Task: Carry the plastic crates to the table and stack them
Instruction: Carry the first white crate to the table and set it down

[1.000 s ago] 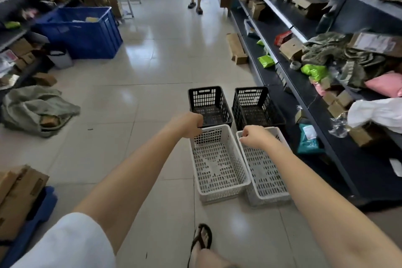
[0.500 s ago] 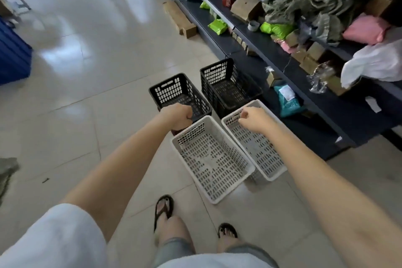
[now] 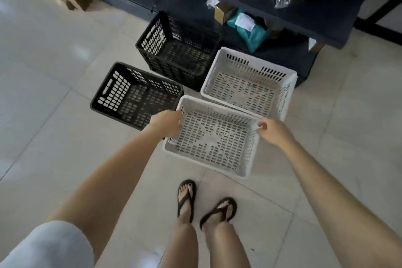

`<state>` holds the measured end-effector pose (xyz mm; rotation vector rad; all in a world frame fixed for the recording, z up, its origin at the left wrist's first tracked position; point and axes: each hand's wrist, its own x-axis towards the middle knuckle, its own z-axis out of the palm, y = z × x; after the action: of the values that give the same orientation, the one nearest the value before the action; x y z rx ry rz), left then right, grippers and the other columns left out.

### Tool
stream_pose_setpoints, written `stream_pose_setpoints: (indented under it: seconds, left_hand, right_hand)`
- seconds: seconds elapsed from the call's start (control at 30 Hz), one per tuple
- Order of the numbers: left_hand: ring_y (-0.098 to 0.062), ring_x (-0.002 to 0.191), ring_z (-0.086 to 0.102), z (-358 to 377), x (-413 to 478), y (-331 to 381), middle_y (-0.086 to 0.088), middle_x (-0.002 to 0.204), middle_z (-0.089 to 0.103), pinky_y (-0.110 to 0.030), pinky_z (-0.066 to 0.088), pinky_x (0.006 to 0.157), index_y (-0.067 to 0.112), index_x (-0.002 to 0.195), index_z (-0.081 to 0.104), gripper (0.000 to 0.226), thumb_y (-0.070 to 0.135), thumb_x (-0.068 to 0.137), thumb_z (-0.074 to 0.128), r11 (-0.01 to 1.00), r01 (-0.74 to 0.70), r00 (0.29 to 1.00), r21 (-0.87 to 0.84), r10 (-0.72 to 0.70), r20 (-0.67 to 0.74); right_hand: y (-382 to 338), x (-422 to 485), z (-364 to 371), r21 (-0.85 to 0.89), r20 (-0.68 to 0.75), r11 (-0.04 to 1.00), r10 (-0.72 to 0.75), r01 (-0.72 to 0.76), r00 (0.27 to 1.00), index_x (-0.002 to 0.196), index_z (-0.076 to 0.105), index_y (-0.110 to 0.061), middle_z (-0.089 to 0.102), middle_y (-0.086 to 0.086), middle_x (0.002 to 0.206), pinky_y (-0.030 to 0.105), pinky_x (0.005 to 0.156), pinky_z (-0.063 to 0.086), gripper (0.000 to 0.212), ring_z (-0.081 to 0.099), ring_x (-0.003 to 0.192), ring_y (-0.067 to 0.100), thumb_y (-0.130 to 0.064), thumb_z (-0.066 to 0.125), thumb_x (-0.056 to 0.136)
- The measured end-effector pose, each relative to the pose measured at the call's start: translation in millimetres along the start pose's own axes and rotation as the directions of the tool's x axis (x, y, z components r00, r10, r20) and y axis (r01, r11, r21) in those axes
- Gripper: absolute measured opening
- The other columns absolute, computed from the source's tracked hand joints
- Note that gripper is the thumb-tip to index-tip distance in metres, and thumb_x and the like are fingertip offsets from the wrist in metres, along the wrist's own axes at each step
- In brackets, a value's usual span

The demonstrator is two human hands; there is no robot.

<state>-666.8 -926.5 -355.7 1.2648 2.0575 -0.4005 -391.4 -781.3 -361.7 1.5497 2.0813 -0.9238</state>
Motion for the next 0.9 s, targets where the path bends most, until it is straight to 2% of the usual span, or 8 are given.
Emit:
stream_pose_setpoints:
  seconds: [0.07, 0.23, 0.4, 0.5, 0.67, 0.77, 0.9]
  left_hand:
    - [-0.031, 0.121, 0.055, 28, 35, -10, -0.008, 0.128, 0.059, -0.045, 0.049, 0.094, 0.021, 0.137, 0.044, 0.048, 0.031, 0.091, 0.051, 1.0, 0.007, 1.0, 0.002, -0.007, 0.029]
    - [-0.032, 0.124, 0.05, 105, 121, -36, -0.01, 0.133, 0.052, -0.046, 0.048, 0.096, 0.02, 0.138, 0.041, 0.049, 0.031, 0.092, 0.051, 0.999, 0.029, 0.999, 0.045, -0.03, 0.024]
    - [-0.034, 0.127, 0.044, 180, 196, -61, -0.014, 0.137, 0.042, -0.046, 0.048, 0.094, 0.017, 0.14, 0.033, 0.053, 0.03, 0.092, 0.053, 0.983, 0.101, 0.995, 0.152, -0.101, -0.008]
    - [-0.032, 0.127, 0.044, 216, 234, -70, -0.013, 0.137, 0.04, -0.042, 0.05, 0.089, 0.017, 0.143, 0.027, 0.058, 0.027, 0.093, 0.053, 0.972, 0.116, 0.993, 0.203, -0.11, -0.045]
    - [-0.029, 0.114, 0.053, 253, 280, -74, -0.013, 0.129, 0.043, -0.034, 0.052, 0.074, 0.022, 0.146, 0.016, 0.068, 0.021, 0.09, 0.056, 0.93, 0.199, 0.977, 0.309, -0.164, -0.135]
    - [-0.024, 0.099, 0.06, 263, 302, -77, -0.014, 0.124, 0.045, -0.03, 0.047, 0.062, 0.023, 0.149, 0.01, 0.073, 0.016, 0.091, 0.052, 0.902, 0.237, 0.961, 0.36, -0.164, -0.223]
    - [-0.031, 0.08, 0.066, 267, 316, -83, -0.016, 0.116, 0.05, -0.034, 0.042, 0.051, 0.022, 0.148, 0.011, 0.079, 0.01, 0.085, 0.058, 0.936, 0.28, 0.927, 0.215, -0.205, -0.313]
  right_hand:
    - [16, 17, 31, 0.032, -0.004, 0.997, 0.072, -0.071, 0.997, 0.115, 0.062, -0.01, 0.063, 0.015, 0.121, 0.037, 0.091, 0.047, 0.03, 0.059, 0.111, 0.032, -0.026, 0.055, 0.09]
    - [55, 77, 113, 0.072, -0.014, 0.986, 0.154, -0.153, 0.988, 0.121, 0.059, -0.01, 0.061, 0.016, 0.123, 0.036, 0.09, 0.048, 0.035, 0.059, 0.111, 0.032, -0.024, 0.057, 0.088]
    - [89, 138, 193, 0.043, 0.002, 0.965, 0.26, -0.26, 0.966, 0.131, 0.046, -0.017, 0.046, 0.017, 0.128, 0.041, 0.095, 0.047, 0.042, 0.055, 0.11, 0.037, -0.029, 0.052, 0.091]
    - [107, 170, 232, 0.045, -0.042, 0.951, 0.309, -0.307, 0.95, 0.135, 0.04, -0.021, 0.041, 0.017, 0.13, 0.044, 0.096, 0.047, 0.044, 0.052, 0.11, 0.039, -0.028, 0.05, 0.092]
    - [124, 212, 276, 0.046, -0.13, 0.92, 0.392, -0.389, 0.911, 0.131, 0.039, -0.028, 0.032, 0.012, 0.134, 0.049, 0.095, 0.043, 0.042, 0.041, 0.117, 0.037, -0.025, 0.051, 0.091]
    - [133, 228, 293, 0.046, -0.228, 0.914, 0.403, -0.404, 0.886, 0.13, 0.041, -0.024, 0.03, 0.011, 0.131, 0.047, 0.088, 0.047, 0.045, 0.044, 0.113, 0.033, -0.016, 0.056, 0.088]
    - [153, 238, 304, 0.049, -0.339, 0.931, 0.356, -0.362, 0.871, 0.122, 0.044, -0.018, 0.041, 0.012, 0.118, 0.036, 0.068, 0.05, 0.047, 0.054, 0.098, 0.03, 0.002, 0.057, 0.081]
